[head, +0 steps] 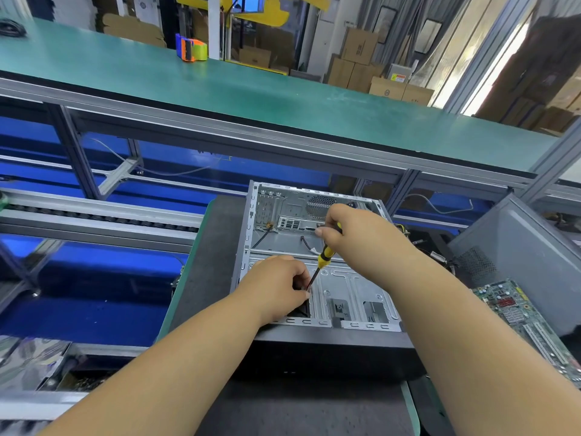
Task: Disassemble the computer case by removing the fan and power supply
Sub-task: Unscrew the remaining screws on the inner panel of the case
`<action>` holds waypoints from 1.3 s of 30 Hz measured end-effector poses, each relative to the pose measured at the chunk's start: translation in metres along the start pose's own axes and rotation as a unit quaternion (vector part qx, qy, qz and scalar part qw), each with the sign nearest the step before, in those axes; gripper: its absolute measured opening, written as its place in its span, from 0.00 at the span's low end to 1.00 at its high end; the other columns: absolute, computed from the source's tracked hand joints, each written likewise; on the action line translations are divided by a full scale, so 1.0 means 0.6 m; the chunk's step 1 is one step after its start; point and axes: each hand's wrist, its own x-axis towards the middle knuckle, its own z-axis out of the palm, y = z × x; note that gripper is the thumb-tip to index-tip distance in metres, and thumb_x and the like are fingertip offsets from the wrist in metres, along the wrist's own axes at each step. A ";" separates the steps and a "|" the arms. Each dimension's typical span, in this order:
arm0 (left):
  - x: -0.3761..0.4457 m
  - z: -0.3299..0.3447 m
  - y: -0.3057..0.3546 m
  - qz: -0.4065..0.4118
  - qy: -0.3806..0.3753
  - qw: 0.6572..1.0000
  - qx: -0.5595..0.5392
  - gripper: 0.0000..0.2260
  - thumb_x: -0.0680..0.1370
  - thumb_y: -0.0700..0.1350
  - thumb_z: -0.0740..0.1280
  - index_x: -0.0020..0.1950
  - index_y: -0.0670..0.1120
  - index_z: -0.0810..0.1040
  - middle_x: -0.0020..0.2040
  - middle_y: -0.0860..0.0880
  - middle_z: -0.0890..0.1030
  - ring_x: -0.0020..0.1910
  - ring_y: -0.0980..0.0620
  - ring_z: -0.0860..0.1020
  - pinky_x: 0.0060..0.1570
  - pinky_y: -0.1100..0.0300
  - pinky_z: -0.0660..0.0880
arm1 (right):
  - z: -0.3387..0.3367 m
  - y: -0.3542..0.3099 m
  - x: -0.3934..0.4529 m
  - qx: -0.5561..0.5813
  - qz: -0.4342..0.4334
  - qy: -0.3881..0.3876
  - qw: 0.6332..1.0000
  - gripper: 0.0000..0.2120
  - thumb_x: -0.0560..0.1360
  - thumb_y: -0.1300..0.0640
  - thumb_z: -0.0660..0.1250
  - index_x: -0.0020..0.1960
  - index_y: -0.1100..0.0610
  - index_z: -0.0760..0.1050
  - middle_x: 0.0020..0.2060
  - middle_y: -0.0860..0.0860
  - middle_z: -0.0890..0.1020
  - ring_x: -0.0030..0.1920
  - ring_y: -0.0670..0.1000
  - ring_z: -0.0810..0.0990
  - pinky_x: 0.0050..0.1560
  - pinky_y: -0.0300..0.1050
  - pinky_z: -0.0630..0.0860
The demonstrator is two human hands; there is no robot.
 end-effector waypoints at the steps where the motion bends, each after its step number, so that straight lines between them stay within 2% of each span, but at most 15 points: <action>1: 0.000 0.000 0.000 0.001 0.001 1.000 0.001 0.06 0.73 0.51 0.71 0.41 0.57 0.75 0.43 0.57 0.76 0.45 0.57 0.74 0.46 0.60 0.70 | 0.001 0.001 0.001 0.018 0.004 0.002 1.000 0.10 0.80 0.45 0.62 0.47 0.51 0.70 0.37 0.47 0.77 0.36 0.48 0.73 0.31 0.43 0.62; 5: 0.000 0.000 0.000 -0.001 -0.001 1.000 0.005 0.09 0.73 0.51 0.71 0.38 0.58 0.72 0.42 0.57 0.75 0.45 0.57 0.74 0.46 0.60 0.72 | 0.006 0.002 0.001 0.070 0.007 0.046 0.996 0.08 0.76 0.48 0.68 0.44 0.51 0.73 0.36 0.46 0.78 0.36 0.46 0.74 0.33 0.41 0.67; 9: 0.001 0.000 0.001 0.001 -0.001 1.000 0.004 0.08 0.73 0.51 0.71 0.38 0.58 0.73 0.42 0.58 0.75 0.45 0.57 0.74 0.47 0.60 0.73 | 0.013 0.005 -0.002 0.034 0.016 0.040 0.998 0.05 0.76 0.50 0.65 0.44 0.51 0.73 0.36 0.47 0.79 0.38 0.51 0.75 0.33 0.42 0.69; 11: 0.001 0.000 0.000 -0.002 0.000 1.000 0.000 0.08 0.73 0.51 0.71 0.39 0.58 0.73 0.42 0.58 0.75 0.45 0.57 0.74 0.48 0.60 0.73 | 0.015 0.006 -0.006 -0.008 0.019 0.054 0.998 0.10 0.78 0.45 0.62 0.44 0.51 0.73 0.35 0.46 0.78 0.38 0.51 0.75 0.32 0.43 0.67; 14: 0.000 0.000 0.001 -0.004 -0.001 1.000 -0.002 0.08 0.73 0.51 0.71 0.38 0.59 0.73 0.42 0.58 0.76 0.45 0.58 0.74 0.47 0.61 0.73 | 0.011 0.006 -0.007 -0.039 0.016 0.070 0.997 0.17 0.79 0.39 0.58 0.41 0.50 0.73 0.30 0.46 0.74 0.34 0.44 0.72 0.30 0.42 0.63; 19: 0.000 -0.001 0.001 -0.008 -0.001 1.000 -0.005 0.08 0.72 0.51 0.71 0.38 0.59 0.73 0.42 0.57 0.76 0.45 0.57 0.75 0.47 0.61 0.73 | 0.005 0.006 -0.006 0.015 -0.013 0.020 1.000 0.05 0.79 0.49 0.62 0.47 0.49 0.72 0.33 0.45 0.77 0.34 0.45 0.72 0.30 0.41 0.63; 25: 0.000 -0.002 0.002 -0.021 0.001 0.999 -0.028 0.07 0.72 0.49 0.72 0.39 0.58 0.75 0.43 0.57 0.77 0.45 0.56 0.76 0.50 0.56 0.77 | 0.006 0.004 -0.009 0.017 -0.021 0.031 0.999 0.02 0.78 0.52 0.63 0.49 0.50 0.73 0.36 0.45 0.75 0.35 0.43 0.70 0.31 0.40 0.62; 28: 0.001 -0.002 0.002 -0.020 -0.003 0.999 -0.029 0.07 0.72 0.49 0.72 0.38 0.58 0.74 0.43 0.57 0.77 0.45 0.57 0.76 0.50 0.55 0.77 | 0.003 0.000 -0.012 0.014 -0.029 0.016 0.999 0.04 0.76 0.55 0.61 0.47 0.51 0.74 0.41 0.47 0.76 0.41 0.48 0.73 0.35 0.42 0.66; 32: 0.001 0.000 0.002 -0.021 -0.001 0.999 -0.030 0.08 0.71 0.49 0.72 0.38 0.58 0.74 0.43 0.56 0.77 0.46 0.56 0.76 0.51 0.55 0.77 | -0.001 -0.008 -0.016 0.019 -0.037 0.000 0.999 0.05 0.74 0.56 0.61 0.45 0.51 0.76 0.45 0.47 0.76 0.47 0.51 0.74 0.46 0.47 0.73; 36: 0.000 0.001 0.001 -0.026 0.002 0.998 -0.053 0.05 0.73 0.53 0.72 0.39 0.57 0.78 0.42 0.57 0.77 0.44 0.58 0.76 0.48 0.54 0.77 | -0.001 -0.011 -0.015 0.017 -0.045 0.006 0.999 0.05 0.73 0.56 0.62 0.43 0.52 0.77 0.43 0.47 0.76 0.47 0.51 0.74 0.48 0.49 0.74; 39: -0.002 -0.003 0.005 -0.033 0.005 0.995 -0.096 0.02 0.74 0.54 0.72 0.44 0.58 0.83 0.42 0.57 0.78 0.43 0.58 0.77 0.48 0.54 0.77 | -0.001 -0.011 -0.014 0.015 -0.050 0.008 0.999 0.06 0.73 0.57 0.62 0.43 0.52 0.78 0.43 0.48 0.76 0.47 0.52 0.75 0.48 0.49 0.75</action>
